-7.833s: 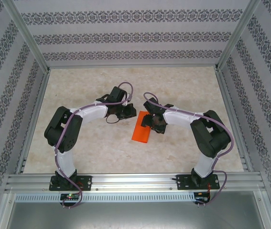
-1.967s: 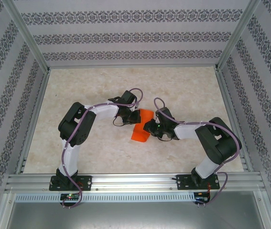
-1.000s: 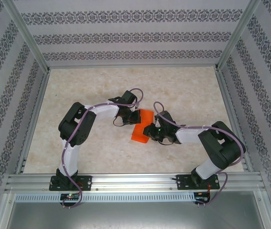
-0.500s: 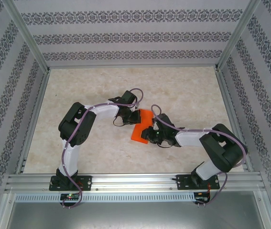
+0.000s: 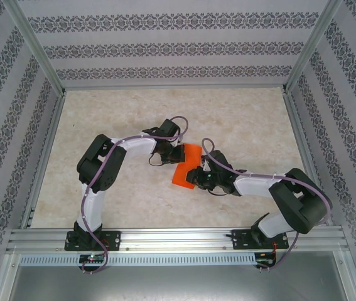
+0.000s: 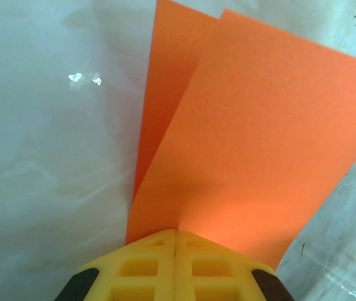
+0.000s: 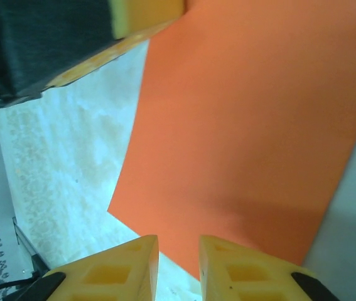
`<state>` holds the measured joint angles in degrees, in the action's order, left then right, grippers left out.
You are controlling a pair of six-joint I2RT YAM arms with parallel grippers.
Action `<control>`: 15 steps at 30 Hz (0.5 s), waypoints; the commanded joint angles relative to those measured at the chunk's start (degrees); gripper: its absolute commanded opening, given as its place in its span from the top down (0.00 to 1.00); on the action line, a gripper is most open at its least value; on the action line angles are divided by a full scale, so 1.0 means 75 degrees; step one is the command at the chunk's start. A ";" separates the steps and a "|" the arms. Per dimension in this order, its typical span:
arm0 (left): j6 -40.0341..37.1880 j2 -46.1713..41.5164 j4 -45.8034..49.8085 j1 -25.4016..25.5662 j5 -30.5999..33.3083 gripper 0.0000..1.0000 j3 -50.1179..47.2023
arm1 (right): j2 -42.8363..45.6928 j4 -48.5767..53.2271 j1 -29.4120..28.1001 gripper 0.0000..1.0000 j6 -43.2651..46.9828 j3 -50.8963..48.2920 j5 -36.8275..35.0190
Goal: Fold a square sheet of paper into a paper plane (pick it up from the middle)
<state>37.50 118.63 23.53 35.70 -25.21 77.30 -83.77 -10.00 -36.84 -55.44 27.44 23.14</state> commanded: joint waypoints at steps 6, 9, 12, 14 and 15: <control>-0.0183 0.0250 0.0391 0.0165 0.0101 1.00 0.0041 | -0.0601 -0.0075 -0.0155 0.76 0.0075 -0.0337 -0.0027; -0.0183 0.0249 0.0420 0.0161 0.0099 1.00 0.0053 | -0.0838 -0.0187 -0.0150 0.77 0.0005 -0.0388 0.0029; -0.0219 0.0232 0.0448 0.0162 0.0112 1.00 0.0052 | -0.0507 -0.0020 -0.0189 0.77 -0.0009 -0.0287 0.0013; -0.0241 0.0249 0.0494 0.0169 0.0160 1.00 0.0053 | -0.0122 0.0467 -0.0196 0.77 0.0198 -0.0095 -0.0139; -0.0234 0.0249 0.0485 0.0163 0.0167 1.00 0.0047 | 0.0003 0.0650 -0.0185 0.77 0.0290 -0.0023 -0.0165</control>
<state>37.39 118.63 23.64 35.77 -25.19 77.32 -85.76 -9.74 -37.28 -55.35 26.17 23.11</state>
